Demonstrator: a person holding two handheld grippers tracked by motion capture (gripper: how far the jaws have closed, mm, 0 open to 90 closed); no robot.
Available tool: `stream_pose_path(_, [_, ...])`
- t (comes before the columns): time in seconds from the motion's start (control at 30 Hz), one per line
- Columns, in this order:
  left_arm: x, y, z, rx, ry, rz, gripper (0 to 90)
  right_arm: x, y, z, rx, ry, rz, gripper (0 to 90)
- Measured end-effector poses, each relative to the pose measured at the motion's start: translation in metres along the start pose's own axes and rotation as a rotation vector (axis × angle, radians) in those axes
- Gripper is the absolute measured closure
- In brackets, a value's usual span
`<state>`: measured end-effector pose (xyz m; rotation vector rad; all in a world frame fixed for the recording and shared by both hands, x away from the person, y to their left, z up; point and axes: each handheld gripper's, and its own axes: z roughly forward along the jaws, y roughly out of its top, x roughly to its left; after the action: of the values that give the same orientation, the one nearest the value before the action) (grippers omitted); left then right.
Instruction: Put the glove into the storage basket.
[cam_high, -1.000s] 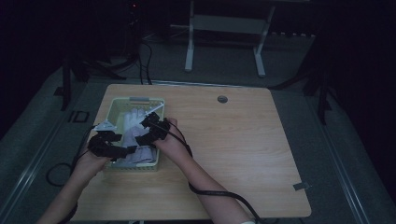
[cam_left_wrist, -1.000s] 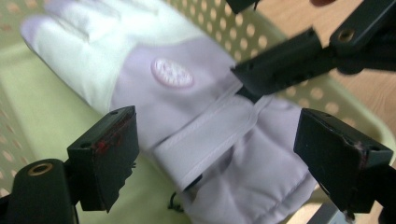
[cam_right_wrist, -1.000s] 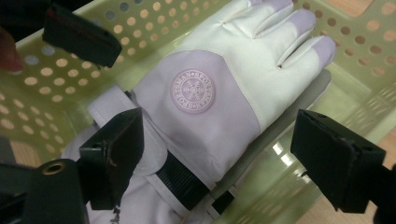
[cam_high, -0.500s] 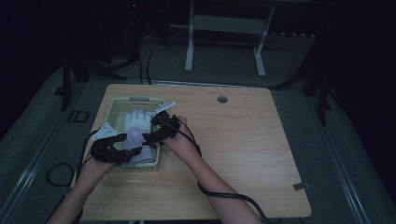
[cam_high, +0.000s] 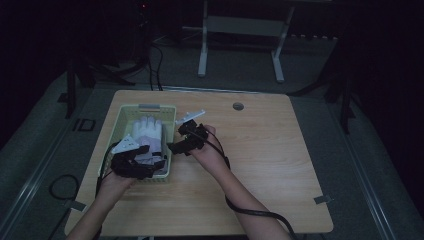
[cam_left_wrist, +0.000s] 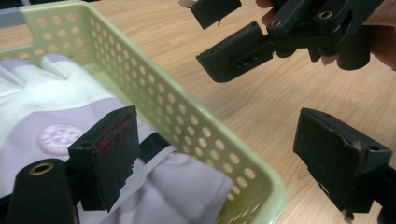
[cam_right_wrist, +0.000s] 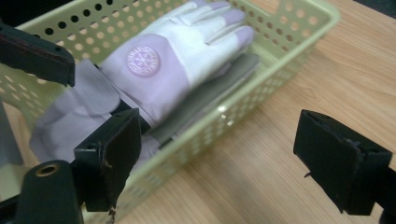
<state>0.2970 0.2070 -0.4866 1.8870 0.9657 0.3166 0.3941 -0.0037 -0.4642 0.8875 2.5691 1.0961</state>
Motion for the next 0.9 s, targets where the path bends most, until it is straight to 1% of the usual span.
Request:
stream_pose_path(0.1, [-0.007,0.002,0.004,-0.007,-0.014,0.005,14.6,-0.007,-0.006,-0.005,-0.002,-0.007,0.002,15.0])
stream_pose_path(0.17, [-0.012,0.004,0.008,0.001,-0.026,0.019,14.6,-0.011,-0.010,-0.009,-0.005,-0.010,0.008,15.0])
stream_pose_path(0.27, [-0.020,0.006,0.012,0.003,-0.031,0.036,14.6,-0.017,-0.016,-0.014,-0.011,-0.015,0.016,15.0])
stream_pose_path(0.33, [-0.022,0.007,0.014,0.000,-0.036,0.038,14.6,-0.021,-0.020,-0.018,-0.017,-0.020,0.023,15.0])
stream_pose_path(0.37, [-0.027,0.008,0.016,-0.013,-0.047,0.035,14.6,-0.023,-0.022,-0.020,-0.015,-0.023,0.026,15.0])
stream_pose_path(0.47, [-0.034,0.010,0.020,-0.022,-0.059,0.040,14.6,-0.027,-0.029,-0.026,-0.015,-0.028,0.026,15.0])
stream_pose_path(0.57, [-0.041,0.011,0.025,-0.020,-0.073,0.045,14.6,-0.032,-0.037,-0.031,-0.019,-0.032,0.030,15.1])
stream_pose_path(0.6, [-0.041,0.011,0.025,-0.020,-0.073,0.045,14.6,-0.032,-0.037,-0.031,-0.019,-0.032,0.030,15.1])
stream_pose_path(0.63, [-0.046,0.012,0.029,-0.014,-0.079,0.058,14.6,-0.035,-0.042,-0.035,-0.023,-0.031,0.038,15.1])
stream_pose_path(0.67, [-0.049,0.012,0.030,-0.014,-0.084,0.063,14.6,-0.037,-0.044,-0.037,-0.026,-0.035,0.036,15.1])
stream_pose_path(0.73, [-0.054,0.013,0.033,-0.016,-0.095,0.067,14.6,-0.039,-0.049,-0.040,-0.027,-0.037,0.043,15.0])
stream_pose_path(0.8, [-0.059,0.014,0.036,-0.014,-0.105,0.076,14.6,-0.042,-0.055,-0.043,-0.027,-0.042,0.039,15.1])
stream_pose_path(0.83, [-0.059,0.014,0.036,-0.014,-0.105,0.076,14.6,-0.043,-0.058,-0.045,-0.027,-0.046,0.041,15.0])
stream_pose_path(0.9, [-0.068,0.013,0.042,-0.001,-0.124,0.093,14.6,-0.046,-0.064,-0.047,-0.023,-0.047,0.045,15.1])
